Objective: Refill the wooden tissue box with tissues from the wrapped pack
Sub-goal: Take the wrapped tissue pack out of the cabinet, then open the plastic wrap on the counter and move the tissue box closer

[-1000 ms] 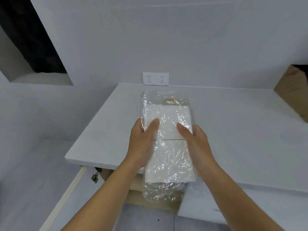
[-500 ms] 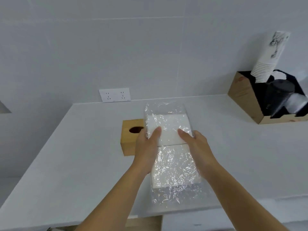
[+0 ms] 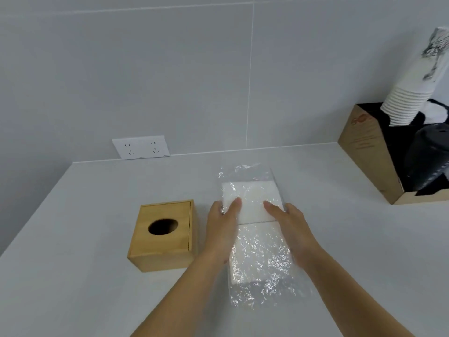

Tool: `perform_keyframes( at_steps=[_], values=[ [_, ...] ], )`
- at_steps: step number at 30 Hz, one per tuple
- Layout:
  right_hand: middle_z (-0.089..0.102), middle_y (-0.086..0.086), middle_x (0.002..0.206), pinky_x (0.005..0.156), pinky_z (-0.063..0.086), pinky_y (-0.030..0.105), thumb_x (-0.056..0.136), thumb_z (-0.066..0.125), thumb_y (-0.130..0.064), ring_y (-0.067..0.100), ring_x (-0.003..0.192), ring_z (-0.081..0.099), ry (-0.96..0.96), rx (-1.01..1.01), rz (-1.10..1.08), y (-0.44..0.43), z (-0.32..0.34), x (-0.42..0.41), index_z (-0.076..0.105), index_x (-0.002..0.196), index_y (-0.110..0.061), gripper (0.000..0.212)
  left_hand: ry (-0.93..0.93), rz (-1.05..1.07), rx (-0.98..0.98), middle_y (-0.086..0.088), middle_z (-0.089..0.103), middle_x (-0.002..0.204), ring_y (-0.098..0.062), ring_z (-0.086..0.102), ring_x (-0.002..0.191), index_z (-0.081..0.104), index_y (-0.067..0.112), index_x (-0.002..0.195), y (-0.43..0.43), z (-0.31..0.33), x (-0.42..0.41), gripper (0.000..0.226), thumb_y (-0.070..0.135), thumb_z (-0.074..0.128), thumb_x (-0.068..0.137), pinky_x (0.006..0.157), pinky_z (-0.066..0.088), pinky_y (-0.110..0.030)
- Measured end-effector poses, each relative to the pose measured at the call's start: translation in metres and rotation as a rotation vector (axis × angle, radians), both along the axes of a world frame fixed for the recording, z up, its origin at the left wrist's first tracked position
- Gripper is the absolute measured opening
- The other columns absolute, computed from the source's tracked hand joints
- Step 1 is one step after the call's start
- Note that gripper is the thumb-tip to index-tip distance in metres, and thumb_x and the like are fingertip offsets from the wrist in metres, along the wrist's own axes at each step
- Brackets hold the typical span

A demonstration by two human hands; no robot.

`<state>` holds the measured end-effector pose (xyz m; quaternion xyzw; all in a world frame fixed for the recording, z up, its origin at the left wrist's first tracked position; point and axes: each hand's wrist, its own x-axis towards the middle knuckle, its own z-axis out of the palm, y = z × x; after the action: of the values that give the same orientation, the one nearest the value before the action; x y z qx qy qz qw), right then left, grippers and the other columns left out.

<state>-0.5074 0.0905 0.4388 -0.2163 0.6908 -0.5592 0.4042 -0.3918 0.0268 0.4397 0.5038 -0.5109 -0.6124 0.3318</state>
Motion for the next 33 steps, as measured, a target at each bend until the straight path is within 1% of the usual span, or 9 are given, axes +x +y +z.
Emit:
perform_keyframes(
  at_steps=[1, 5, 8, 15, 20, 24, 28, 31, 33],
  values=[
    [0.049, 0.002, 0.080, 0.063, 0.038, 0.027, 0.088, 0.060, -0.032, 0.015, 0.070, 0.049, -0.010, 0.014, -0.004, -0.003, -0.006, -0.004, 0.047, 0.079, -0.011, 0.026, -0.007, 0.007, 0.013, 0.009, 0.057, 0.098, -0.003, 0.054, 0.082, 0.048, 0.023, 0.110, -0.001, -0.002, -0.004, 0.021, 0.034, 0.054, 0.093, 0.069, 0.042, -0.019],
    [0.050, 0.004, 0.084, 0.068, 0.040, 0.032, 0.086, 0.062, -0.035, 0.020, 0.076, 0.051, -0.039, 0.066, -0.005, -0.013, -0.022, -0.015, 0.046, 0.084, -0.012, 0.028, -0.030, 0.021, 0.069, -0.007, 0.067, 0.105, -0.021, 0.066, 0.094, 0.058, 0.016, 0.106, -0.010, -0.015, -0.015, 0.022, 0.032, 0.057, 0.091, 0.083, 0.051, -0.035],
    [0.048, 0.002, 0.079, 0.062, 0.038, 0.029, 0.086, 0.062, -0.034, 0.017, 0.068, 0.049, -0.041, 0.090, -0.016, -0.014, -0.034, -0.020, 0.043, 0.079, -0.014, 0.029, -0.043, 0.005, 0.120, -0.007, 0.066, 0.102, -0.023, 0.065, 0.092, 0.055, 0.020, 0.096, -0.015, -0.030, -0.022, 0.013, 0.032, 0.057, 0.091, 0.083, 0.051, -0.038],
    [0.044, -0.002, 0.076, 0.057, 0.034, 0.025, 0.087, 0.062, -0.032, 0.013, 0.064, 0.044, 0.049, 0.154, -0.035, -0.016, -0.057, -0.034, 0.040, 0.076, -0.015, 0.029, -0.097, -0.007, 0.133, -0.007, 0.058, 0.099, -0.026, 0.062, 0.093, 0.047, 0.022, 0.093, -0.016, -0.055, -0.035, 0.017, 0.033, 0.059, 0.089, 0.088, 0.049, -0.042],
    [0.051, -0.002, 0.085, 0.063, 0.041, 0.027, 0.086, 0.062, -0.035, 0.014, 0.073, 0.051, 0.089, 0.177, -0.024, -0.015, -0.073, -0.031, 0.046, 0.098, -0.013, 0.029, -0.150, 0.024, 0.107, -0.001, 0.056, 0.093, -0.018, 0.059, 0.082, 0.045, 0.015, 0.102, -0.015, -0.072, -0.034, 0.026, 0.028, 0.061, 0.086, 0.079, 0.051, -0.036],
    [0.049, -0.007, 0.086, 0.063, 0.039, 0.021, 0.087, 0.062, -0.033, 0.005, 0.075, 0.051, 0.066, 0.158, -0.025, -0.015, -0.073, -0.036, 0.043, 0.111, -0.014, 0.036, -0.141, 0.033, 0.102, -0.001, 0.058, 0.095, -0.018, 0.062, 0.086, 0.048, 0.014, 0.102, -0.014, -0.071, -0.035, 0.026, 0.023, 0.064, 0.083, 0.076, 0.052, -0.032],
    [0.056, 0.008, 0.104, 0.077, 0.046, 0.033, 0.079, 0.068, -0.042, 0.023, 0.093, 0.058, -0.051, 0.161, -0.014, -0.014, -0.073, -0.041, 0.052, 0.107, -0.011, 0.045, -0.149, 0.047, 0.078, -0.001, 0.055, 0.095, -0.014, 0.057, 0.081, 0.045, 0.016, 0.100, -0.015, -0.072, -0.033, 0.025, 0.021, 0.065, 0.084, 0.070, 0.048, -0.026],
    [0.061, 0.015, 0.113, 0.085, 0.048, 0.043, 0.068, 0.070, -0.052, 0.033, 0.103, 0.061, -0.096, 0.170, 0.005, -0.013, -0.069, -0.043, 0.056, 0.099, -0.012, 0.052, -0.127, 0.047, 0.076, -0.004, 0.051, 0.113, -0.016, 0.057, 0.095, 0.036, 0.020, 0.115, -0.010, -0.073, -0.033, 0.042, 0.022, 0.064, 0.084, 0.086, 0.050, -0.033],
    [0.061, 0.015, 0.100, 0.072, 0.049, 0.037, 0.070, 0.071, -0.049, 0.027, 0.085, 0.062, -0.108, 0.160, 0.023, -0.013, -0.067, -0.046, 0.055, 0.089, -0.013, 0.043, -0.151, 0.031, 0.034, -0.002, 0.041, 0.127, -0.017, 0.051, 0.110, 0.028, 0.021, 0.130, -0.008, -0.072, -0.035, 0.058, 0.023, 0.063, 0.084, 0.097, 0.044, -0.035]
  ],
)
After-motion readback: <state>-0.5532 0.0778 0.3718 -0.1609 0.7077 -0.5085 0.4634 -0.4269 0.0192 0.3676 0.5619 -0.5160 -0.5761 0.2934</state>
